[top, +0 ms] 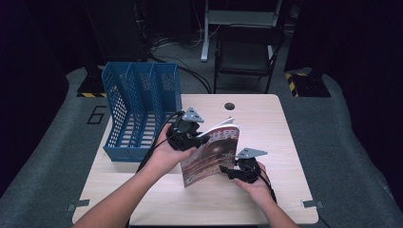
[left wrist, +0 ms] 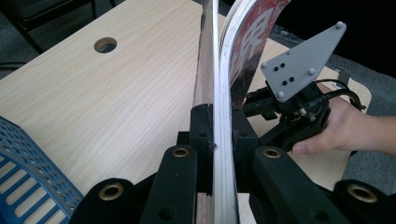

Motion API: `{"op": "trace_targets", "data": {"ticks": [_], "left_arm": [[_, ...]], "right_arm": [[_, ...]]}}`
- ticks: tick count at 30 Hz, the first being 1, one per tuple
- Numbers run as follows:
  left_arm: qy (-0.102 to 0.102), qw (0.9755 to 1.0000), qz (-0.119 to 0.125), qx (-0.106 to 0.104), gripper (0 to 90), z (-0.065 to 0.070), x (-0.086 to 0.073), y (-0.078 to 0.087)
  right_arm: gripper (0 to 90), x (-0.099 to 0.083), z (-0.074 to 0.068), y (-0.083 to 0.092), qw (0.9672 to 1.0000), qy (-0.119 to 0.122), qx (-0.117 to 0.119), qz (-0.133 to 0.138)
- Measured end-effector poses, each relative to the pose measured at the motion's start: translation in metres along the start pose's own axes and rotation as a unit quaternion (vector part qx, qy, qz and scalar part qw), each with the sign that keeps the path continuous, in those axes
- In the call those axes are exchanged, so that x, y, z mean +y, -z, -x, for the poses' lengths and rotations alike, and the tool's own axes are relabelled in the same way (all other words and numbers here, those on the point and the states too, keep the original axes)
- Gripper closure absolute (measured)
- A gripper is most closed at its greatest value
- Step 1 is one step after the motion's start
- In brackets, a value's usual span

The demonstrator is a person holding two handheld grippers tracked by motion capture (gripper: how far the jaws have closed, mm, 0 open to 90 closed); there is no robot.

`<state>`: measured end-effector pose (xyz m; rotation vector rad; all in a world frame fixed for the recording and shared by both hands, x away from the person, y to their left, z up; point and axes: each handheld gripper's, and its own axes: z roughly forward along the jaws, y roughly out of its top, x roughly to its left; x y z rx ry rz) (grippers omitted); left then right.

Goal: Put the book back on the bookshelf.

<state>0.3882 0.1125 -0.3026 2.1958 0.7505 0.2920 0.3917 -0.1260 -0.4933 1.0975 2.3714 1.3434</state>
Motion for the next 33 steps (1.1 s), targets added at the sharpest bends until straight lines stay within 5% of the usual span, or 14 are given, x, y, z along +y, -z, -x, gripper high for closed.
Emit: {"op": "trace_targets", "data": {"ticks": [33], "left_arm": [[-0.008, 0.9990, -0.045, 0.006, 83.6, -0.005, 0.015, 0.001]], "right_arm": [[48.7, -0.001, -0.001, 0.000, 0.9999, -0.008, 0.006, -0.005]]}}
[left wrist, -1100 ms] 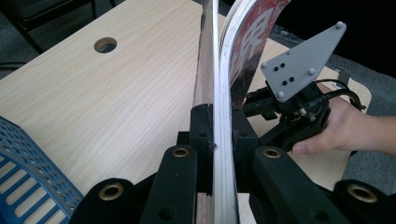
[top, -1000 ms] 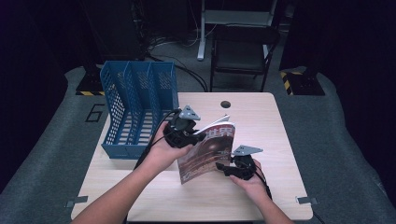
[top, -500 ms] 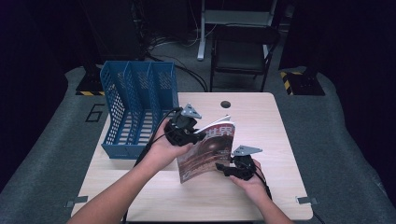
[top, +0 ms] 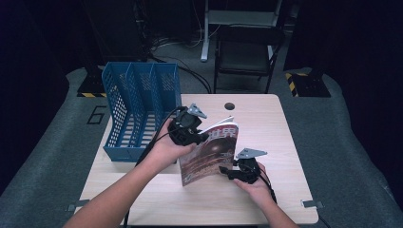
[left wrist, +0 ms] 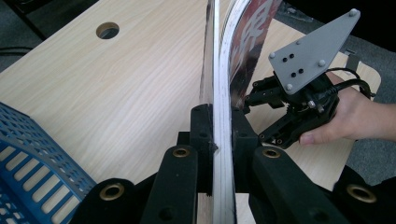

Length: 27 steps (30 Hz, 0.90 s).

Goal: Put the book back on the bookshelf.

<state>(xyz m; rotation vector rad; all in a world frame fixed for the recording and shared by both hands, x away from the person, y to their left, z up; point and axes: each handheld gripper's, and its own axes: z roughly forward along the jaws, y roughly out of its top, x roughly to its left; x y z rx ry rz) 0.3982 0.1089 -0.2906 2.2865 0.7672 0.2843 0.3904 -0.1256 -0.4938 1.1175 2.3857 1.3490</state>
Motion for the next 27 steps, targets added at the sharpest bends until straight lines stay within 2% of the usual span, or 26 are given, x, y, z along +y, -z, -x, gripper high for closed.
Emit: {"op": "trace_targets", "data": {"ticks": [2, 4, 9, 12, 17, 22, 24, 27], "left_arm": [[0.007, 1.0000, 0.000, 0.002, 83.6, 0.000, 0.001, 0.002], [0.004, 1.0000, -0.001, 0.005, 83.6, -0.002, 0.001, 0.005], [-0.002, 0.9998, -0.003, 0.017, 83.6, -0.006, 0.002, 0.012], [0.001, 0.9997, -0.001, 0.023, 83.6, -0.010, 0.001, 0.017], [0.006, 0.9997, 0.003, 0.024, 83.6, -0.014, 0.001, 0.025], [0.011, 0.9996, 0.007, 0.027, 83.6, -0.016, 0.001, 0.032], [0.010, 0.9995, 0.009, 0.029, 83.6, -0.017, 0.001, 0.035], [0.011, 0.9994, 0.009, 0.032, 83.6, -0.018, 0.001, 0.039]], "right_arm": [[47.6, 0.000, 0.001, 0.000, 1.0000, -0.001, 0.001, 0.000], [46.9, 0.000, 0.002, -0.001, 1.0000, 0.000, -0.006, 0.003], [46.5, 0.000, 0.002, -0.001, 1.0000, -0.002, -0.007, 0.000], [46.5, 0.000, 0.002, -0.001, 1.0000, 0.002, -0.006, -0.001], [46.4, -0.001, 0.003, -0.001, 1.0000, 0.002, 0.000, -0.001], [46.3, -0.001, 0.003, -0.001, 1.0000, 0.001, -0.007, -0.002], [46.3, -0.001, 0.003, -0.001, 1.0000, 0.000, -0.001, -0.003], [46.3, -0.001, 0.003, -0.001, 1.0000, -0.001, -0.008, -0.003]]}}
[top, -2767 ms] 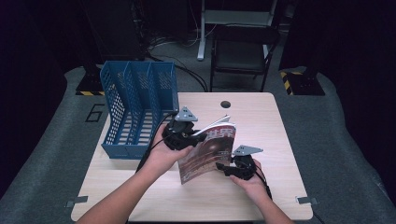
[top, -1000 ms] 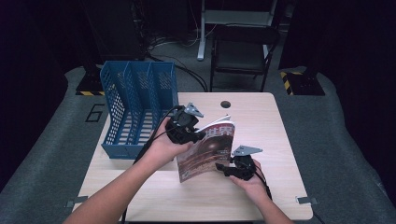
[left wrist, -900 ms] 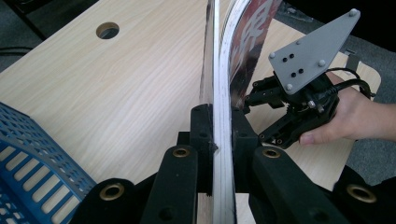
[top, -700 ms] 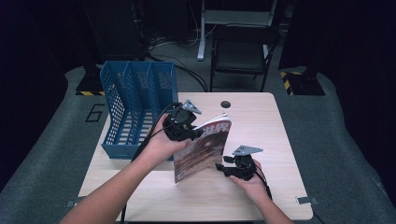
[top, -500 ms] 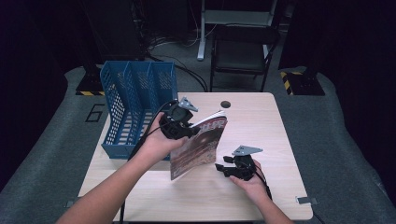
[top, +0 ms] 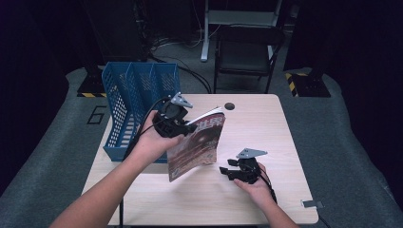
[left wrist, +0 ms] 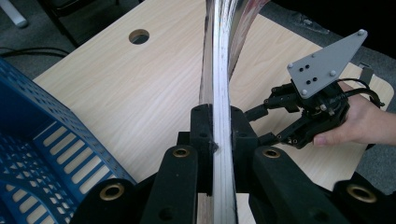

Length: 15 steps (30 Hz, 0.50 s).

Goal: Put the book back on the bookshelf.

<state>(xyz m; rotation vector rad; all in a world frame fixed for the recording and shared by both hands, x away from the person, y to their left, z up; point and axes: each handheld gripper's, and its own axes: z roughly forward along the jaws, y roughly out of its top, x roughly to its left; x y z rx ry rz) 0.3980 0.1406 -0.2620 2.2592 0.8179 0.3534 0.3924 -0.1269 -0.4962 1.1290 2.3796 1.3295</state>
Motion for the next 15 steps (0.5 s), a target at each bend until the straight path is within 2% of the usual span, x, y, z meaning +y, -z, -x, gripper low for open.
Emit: {"op": "trace_targets", "data": {"ticks": [6, 15], "left_arm": [[0.004, 1.0000, 0.005, 0.002, 83.6, -0.003, 0.001, 0.007], [0.005, 0.9999, 0.013, 0.005, 83.6, -0.006, 0.005, 0.018]], "right_arm": [[46.3, 0.000, 0.001, 0.001, 1.0000, 0.000, 0.007, -0.003], [46.3, -0.001, 0.001, -0.001, 1.0000, 0.001, 0.000, -0.005]]}}
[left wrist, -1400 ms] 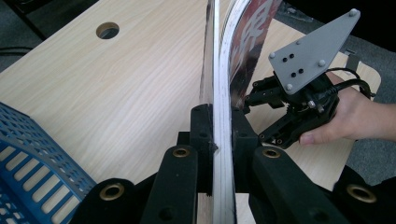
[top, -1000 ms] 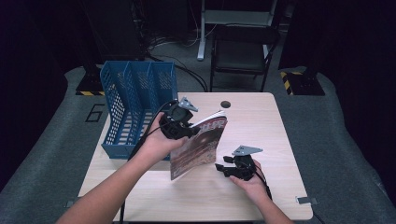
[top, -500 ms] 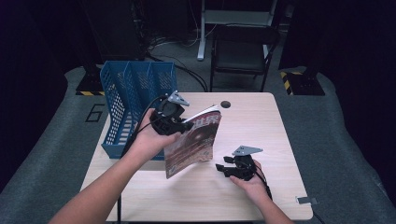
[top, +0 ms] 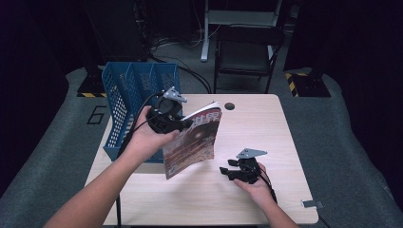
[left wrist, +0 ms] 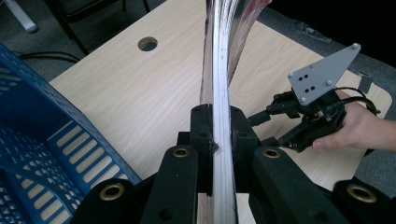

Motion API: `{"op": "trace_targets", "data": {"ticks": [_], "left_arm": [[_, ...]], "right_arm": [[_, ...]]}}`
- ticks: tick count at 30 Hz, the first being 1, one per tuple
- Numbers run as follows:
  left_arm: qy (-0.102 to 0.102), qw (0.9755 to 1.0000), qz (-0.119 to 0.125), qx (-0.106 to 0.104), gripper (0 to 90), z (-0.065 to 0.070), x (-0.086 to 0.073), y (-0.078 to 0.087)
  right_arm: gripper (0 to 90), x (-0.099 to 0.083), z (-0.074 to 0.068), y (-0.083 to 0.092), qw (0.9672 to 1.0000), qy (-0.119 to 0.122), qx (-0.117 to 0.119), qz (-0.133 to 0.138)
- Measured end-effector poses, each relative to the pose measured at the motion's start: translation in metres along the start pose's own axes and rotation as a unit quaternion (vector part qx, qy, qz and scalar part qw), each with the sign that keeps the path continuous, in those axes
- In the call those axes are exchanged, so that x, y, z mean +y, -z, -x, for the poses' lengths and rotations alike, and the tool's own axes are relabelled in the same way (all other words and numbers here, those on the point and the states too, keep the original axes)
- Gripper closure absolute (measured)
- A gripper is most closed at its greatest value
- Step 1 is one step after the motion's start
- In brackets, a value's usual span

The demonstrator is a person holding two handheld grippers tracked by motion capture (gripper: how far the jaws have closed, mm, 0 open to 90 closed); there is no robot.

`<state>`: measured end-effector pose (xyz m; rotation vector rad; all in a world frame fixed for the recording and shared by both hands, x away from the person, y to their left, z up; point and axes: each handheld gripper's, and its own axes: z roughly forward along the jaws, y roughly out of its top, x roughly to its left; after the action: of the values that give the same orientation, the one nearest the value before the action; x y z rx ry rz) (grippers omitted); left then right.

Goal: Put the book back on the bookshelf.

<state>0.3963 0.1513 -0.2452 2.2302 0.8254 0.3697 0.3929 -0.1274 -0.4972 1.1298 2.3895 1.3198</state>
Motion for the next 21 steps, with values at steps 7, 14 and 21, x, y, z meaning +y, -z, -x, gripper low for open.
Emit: {"op": "trace_targets", "data": {"ticks": [7, 14, 21], "left_arm": [[0.009, 0.9998, 0.017, 0.002, 83.6, -0.003, 0.003, 0.010], [0.010, 0.9997, 0.020, 0.003, 83.6, -0.004, 0.007, 0.016], [0.016, 0.9995, 0.027, 0.009, 83.6, -0.006, 0.012, 0.022]], "right_arm": [[46.4, 0.000, 0.000, 0.000, 1.0000, -0.001, 0.002, -0.001], [46.4, 0.000, 0.000, 0.000, 1.0000, 0.000, 0.007, -0.004], [46.4, 0.000, 0.000, 0.000, 1.0000, -0.001, 0.007, -0.006]]}}
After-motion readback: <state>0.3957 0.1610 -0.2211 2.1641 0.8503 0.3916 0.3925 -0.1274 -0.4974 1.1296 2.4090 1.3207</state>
